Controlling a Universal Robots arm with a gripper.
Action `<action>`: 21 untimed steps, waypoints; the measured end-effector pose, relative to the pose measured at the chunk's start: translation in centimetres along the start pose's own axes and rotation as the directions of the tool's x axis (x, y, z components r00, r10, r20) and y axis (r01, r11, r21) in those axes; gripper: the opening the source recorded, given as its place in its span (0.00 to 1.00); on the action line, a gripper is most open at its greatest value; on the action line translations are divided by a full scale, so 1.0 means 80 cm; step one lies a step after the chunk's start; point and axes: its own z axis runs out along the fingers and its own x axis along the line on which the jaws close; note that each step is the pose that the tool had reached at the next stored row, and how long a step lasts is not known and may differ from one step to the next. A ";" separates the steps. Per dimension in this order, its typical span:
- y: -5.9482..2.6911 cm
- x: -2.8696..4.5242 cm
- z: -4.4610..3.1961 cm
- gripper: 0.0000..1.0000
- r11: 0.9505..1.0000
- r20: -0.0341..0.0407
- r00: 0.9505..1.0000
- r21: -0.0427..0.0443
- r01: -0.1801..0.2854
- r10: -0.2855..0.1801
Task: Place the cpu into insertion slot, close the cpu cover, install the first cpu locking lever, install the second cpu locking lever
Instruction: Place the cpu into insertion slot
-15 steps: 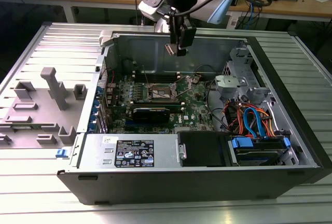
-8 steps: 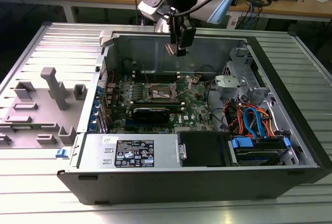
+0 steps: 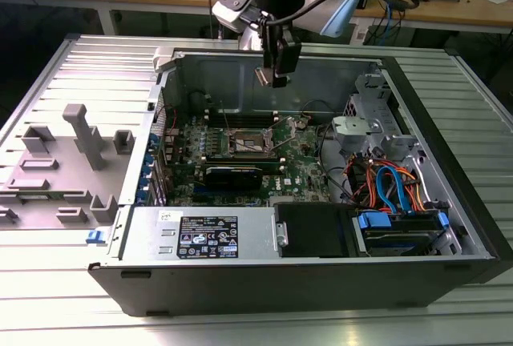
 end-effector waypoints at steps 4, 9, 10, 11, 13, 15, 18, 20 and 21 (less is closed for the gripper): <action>0.000 0.0000 0.0003 0.54 1.000 0.001 1.000 0.000 -0.010 0.010; 0.000 0.0000 0.0007 0.54 1.000 0.002 1.000 0.001 -0.024 0.024; 0.000 0.0000 0.0009 0.54 1.000 0.002 1.000 0.002 -0.031 0.031; 0.000 0.0000 0.0010 0.54 0.999 0.002 0.999 0.002 -0.037 0.037; 0.000 0.0000 0.0012 0.54 0.999 0.003 0.999 0.003 -0.044 0.044; 0.000 0.0000 0.0017 0.54 0.999 0.003 0.999 0.004 -0.055 0.055; 0.000 0.0000 0.0022 0.54 0.998 0.004 0.998 0.005 -0.067 0.067; 0.000 0.0000 0.0025 0.54 0.997 0.005 0.997 0.006 -0.075 0.075; 0.000 0.0000 0.0026 0.54 0.997 0.005 0.997 0.006 -0.077 0.077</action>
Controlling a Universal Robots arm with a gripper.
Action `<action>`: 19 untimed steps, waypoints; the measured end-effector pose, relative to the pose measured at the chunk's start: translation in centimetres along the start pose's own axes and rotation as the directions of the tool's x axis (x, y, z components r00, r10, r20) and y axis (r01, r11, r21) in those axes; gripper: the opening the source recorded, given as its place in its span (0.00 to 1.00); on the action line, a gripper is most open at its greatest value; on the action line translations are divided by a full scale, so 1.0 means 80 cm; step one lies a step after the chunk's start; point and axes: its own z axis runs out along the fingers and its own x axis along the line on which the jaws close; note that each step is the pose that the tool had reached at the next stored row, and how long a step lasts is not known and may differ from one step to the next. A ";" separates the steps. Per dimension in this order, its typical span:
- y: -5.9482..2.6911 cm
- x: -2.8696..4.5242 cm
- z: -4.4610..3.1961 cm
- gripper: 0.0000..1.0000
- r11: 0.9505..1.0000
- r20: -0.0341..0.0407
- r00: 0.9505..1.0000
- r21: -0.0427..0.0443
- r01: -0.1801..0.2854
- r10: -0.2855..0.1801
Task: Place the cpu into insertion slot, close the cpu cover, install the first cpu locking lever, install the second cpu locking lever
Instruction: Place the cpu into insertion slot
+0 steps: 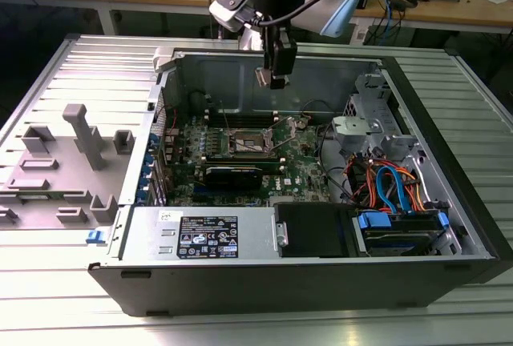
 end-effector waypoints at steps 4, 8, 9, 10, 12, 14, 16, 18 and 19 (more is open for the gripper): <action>0.000 0.0000 0.0007 0.54 1.000 0.001 1.000 0.000 -0.010 0.010; 0.000 0.0000 0.0012 0.54 1.000 0.001 1.000 0.000 -0.019 0.019; 0.000 0.0000 0.0014 0.54 1.000 0.001 1.000 0.000 -0.021 0.021; 0.000 0.0000 0.0014 0.54 1.000 0.002 1.000 0.000 -0.023 0.023; 0.000 0.0000 0.0016 0.54 1.000 0.002 1.000 0.000 -0.027 0.027; 0.000 -0.0001 0.0017 0.54 1.000 0.002 1.000 0.000 -0.029 0.029; 0.000 -0.0001 0.0028 0.54 1.000 0.002 1.000 0.000 -0.030 0.030; 0.000 -0.0001 0.0033 0.54 1.000 0.002 1.000 0.000 -0.030 0.030; 0.000 -0.0001 0.0035 0.54 1.000 0.002 1.000 0.000 -0.030 0.030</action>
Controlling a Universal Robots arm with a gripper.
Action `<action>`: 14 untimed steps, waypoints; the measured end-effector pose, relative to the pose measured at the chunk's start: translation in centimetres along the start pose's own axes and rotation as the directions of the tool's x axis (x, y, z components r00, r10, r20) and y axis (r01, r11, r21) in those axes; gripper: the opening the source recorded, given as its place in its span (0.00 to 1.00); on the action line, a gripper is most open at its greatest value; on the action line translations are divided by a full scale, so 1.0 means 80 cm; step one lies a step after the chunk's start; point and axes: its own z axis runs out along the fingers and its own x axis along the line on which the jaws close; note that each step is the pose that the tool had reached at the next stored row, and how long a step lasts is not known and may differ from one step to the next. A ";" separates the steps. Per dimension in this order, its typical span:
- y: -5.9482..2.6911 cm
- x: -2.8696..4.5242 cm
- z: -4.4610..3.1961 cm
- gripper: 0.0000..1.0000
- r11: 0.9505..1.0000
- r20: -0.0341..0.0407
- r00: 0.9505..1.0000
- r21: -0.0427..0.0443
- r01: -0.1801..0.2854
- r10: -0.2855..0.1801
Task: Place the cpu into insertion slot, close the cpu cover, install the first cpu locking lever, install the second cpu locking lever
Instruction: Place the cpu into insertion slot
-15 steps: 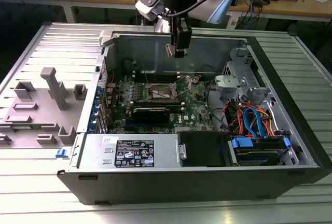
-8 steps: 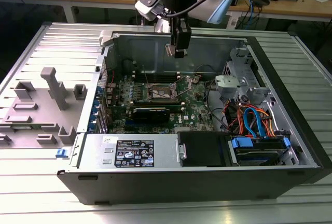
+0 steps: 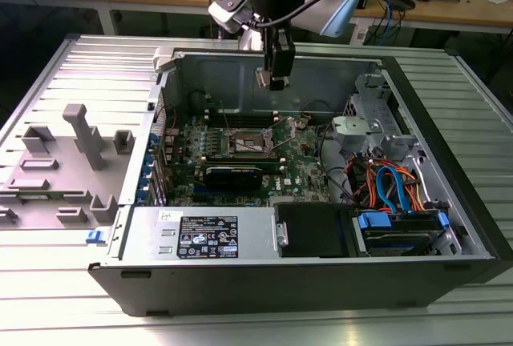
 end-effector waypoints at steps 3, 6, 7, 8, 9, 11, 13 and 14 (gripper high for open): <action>0.000 0.0000 0.0013 0.54 1.000 0.000 1.000 0.000 0.000 0.000; 0.000 -0.0001 0.0033 0.54 1.000 0.000 1.000 0.000 0.000 0.000; 0.000 -0.0002 0.0040 0.54 1.000 0.000 1.000 0.000 0.000 0.000; 0.000 -0.0005 0.0048 0.54 1.000 0.000 1.000 0.000 0.000 0.000; -0.001 -0.0010 0.0057 0.54 1.000 0.000 1.000 0.000 0.000 0.000; -0.001 -0.0023 0.0068 0.54 1.000 0.000 1.000 0.000 0.000 0.000; -0.001 -0.0032 0.0074 0.54 1.000 0.000 1.000 0.000 0.000 0.000; -0.001 -0.0034 0.0076 0.54 1.000 0.000 1.000 0.000 0.000 0.000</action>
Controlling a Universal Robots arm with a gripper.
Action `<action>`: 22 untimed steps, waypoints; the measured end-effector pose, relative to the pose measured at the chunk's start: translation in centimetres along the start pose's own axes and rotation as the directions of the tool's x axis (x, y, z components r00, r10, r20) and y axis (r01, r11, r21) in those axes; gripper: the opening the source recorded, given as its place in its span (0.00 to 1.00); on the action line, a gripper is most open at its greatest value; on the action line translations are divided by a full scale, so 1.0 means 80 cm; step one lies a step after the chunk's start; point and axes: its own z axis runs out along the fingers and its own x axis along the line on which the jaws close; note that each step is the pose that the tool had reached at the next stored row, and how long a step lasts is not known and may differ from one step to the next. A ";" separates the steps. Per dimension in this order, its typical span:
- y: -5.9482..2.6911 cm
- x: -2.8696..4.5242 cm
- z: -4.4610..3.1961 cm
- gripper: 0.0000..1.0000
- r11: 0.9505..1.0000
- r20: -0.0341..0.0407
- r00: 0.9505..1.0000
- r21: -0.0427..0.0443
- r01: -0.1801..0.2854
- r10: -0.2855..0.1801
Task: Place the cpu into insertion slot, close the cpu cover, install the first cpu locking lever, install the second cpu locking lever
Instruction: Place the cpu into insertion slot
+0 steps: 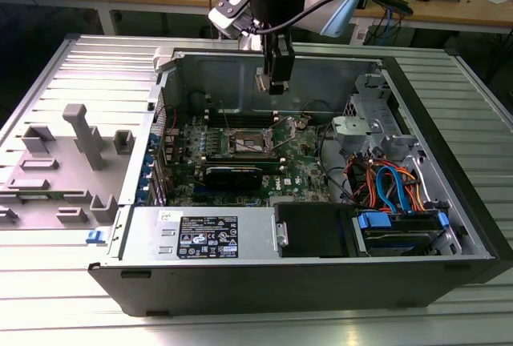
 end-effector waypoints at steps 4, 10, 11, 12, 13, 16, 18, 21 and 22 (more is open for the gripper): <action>0.000 -0.0003 0.0010 0.54 1.000 0.000 1.000 0.000 0.000 0.000; 0.000 -0.0003 0.0014 0.54 1.000 0.000 1.000 0.000 0.000 0.000; 0.000 -0.0003 0.0014 0.54 1.000 0.000 1.000 0.000 0.000 0.000; 0.000 -0.0003 0.0014 0.54 1.000 0.000 1.000 0.000 0.000 0.000; 0.000 -0.0003 0.0015 0.54 1.000 0.000 1.000 0.000 0.000 0.000; 0.000 -0.0003 0.0017 0.54 1.000 0.001 1.000 0.000 -0.010 0.010; 0.000 -0.0003 0.0027 0.54 0.998 0.005 0.998 -0.002 -0.070 0.070; -0.001 -0.0002 0.0034 0.54 0.997 0.006 0.997 -0.001 -0.079 0.079; -0.003 -0.0001 0.0044 0.54 0.997 0.005 0.997 -0.001 -0.079 0.079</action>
